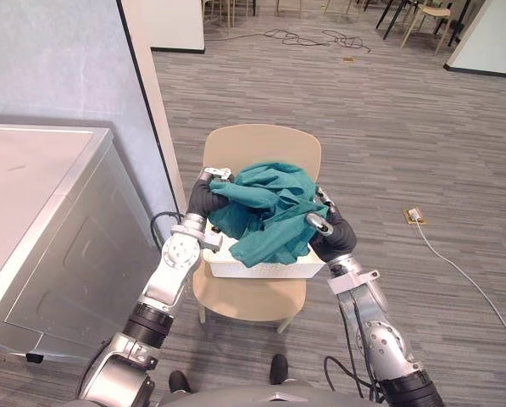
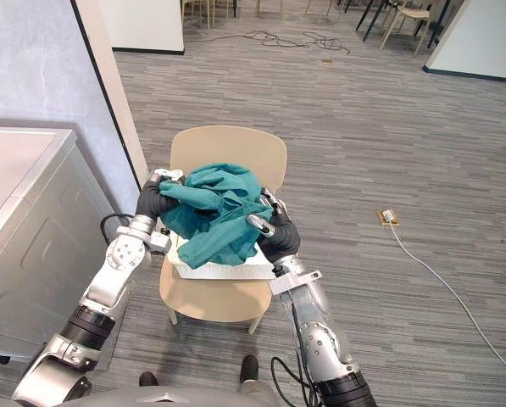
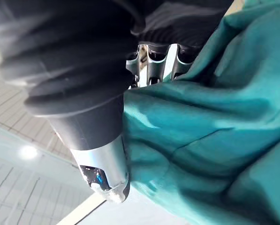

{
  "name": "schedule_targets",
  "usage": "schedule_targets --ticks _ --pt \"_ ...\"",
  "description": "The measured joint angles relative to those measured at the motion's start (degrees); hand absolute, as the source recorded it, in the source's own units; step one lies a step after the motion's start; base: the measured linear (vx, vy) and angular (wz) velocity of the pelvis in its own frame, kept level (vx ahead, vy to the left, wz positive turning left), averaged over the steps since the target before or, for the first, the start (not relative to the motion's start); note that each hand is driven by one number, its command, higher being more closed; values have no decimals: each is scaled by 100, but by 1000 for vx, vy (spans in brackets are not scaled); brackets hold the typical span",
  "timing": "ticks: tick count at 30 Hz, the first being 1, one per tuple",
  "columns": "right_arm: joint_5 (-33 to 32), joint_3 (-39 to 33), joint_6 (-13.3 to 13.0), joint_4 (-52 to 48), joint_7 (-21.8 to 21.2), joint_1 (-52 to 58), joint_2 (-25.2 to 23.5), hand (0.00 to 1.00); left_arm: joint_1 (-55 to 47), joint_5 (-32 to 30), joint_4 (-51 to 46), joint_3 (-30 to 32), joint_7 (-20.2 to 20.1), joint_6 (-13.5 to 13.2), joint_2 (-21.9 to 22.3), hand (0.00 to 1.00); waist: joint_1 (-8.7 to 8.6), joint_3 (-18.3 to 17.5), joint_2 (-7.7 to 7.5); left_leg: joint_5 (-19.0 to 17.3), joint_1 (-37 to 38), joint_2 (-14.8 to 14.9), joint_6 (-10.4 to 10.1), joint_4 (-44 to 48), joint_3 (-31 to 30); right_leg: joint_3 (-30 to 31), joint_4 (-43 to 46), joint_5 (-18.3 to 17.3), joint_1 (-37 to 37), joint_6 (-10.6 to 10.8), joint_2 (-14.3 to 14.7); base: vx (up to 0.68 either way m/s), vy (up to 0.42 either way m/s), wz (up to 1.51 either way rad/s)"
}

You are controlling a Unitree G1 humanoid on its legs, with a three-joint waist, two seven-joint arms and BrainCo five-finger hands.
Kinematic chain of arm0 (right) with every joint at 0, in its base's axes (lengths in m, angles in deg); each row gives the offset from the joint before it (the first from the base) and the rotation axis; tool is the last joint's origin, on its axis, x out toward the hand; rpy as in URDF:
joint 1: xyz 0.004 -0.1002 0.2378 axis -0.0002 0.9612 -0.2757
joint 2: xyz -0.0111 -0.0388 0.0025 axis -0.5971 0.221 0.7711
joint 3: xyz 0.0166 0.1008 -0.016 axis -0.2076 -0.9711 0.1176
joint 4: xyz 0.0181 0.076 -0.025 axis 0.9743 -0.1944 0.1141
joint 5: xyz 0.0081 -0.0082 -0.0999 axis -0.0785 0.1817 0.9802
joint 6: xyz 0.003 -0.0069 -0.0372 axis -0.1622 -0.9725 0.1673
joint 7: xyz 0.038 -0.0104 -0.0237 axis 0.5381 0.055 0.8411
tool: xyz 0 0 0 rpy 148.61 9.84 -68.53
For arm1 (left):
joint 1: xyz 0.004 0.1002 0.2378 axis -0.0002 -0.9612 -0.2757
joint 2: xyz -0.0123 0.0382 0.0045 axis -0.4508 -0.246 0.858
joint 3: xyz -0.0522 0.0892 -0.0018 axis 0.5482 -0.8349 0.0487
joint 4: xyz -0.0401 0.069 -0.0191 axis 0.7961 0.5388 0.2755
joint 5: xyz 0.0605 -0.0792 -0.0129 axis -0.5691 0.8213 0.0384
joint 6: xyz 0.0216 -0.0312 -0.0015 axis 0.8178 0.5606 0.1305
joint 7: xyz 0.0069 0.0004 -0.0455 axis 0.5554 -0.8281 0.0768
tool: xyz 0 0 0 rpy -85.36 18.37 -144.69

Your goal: Pick up the laundry basket with both hands and put the clothes into the washing machine.

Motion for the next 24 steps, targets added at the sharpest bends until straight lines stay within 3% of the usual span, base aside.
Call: schedule_targets --ticks 9,14,24 --pt "645 -46 10 476 11 31 101 0 3 249 0 757 483 -13 7 100 -28 -117 0 -9 30 -6 -1 1 24 27 0 6 7 4 -1 3 -1 -1" --pt "904 -65 9 734 214 38 -170 0 30 685 -25 1097 678 -64 5 100 -46 -119 3 -19 87 -15 -4 1 22 29 0 4 59 1 -10 0 0 0" --pt "1121 -528 0 912 473 186 -511 0 110 858 -261 1246 738 -118 10 100 -102 -129 18 -47 97 -113 31 0 -24 -6 0 3 102 3 -109 5 2 2"
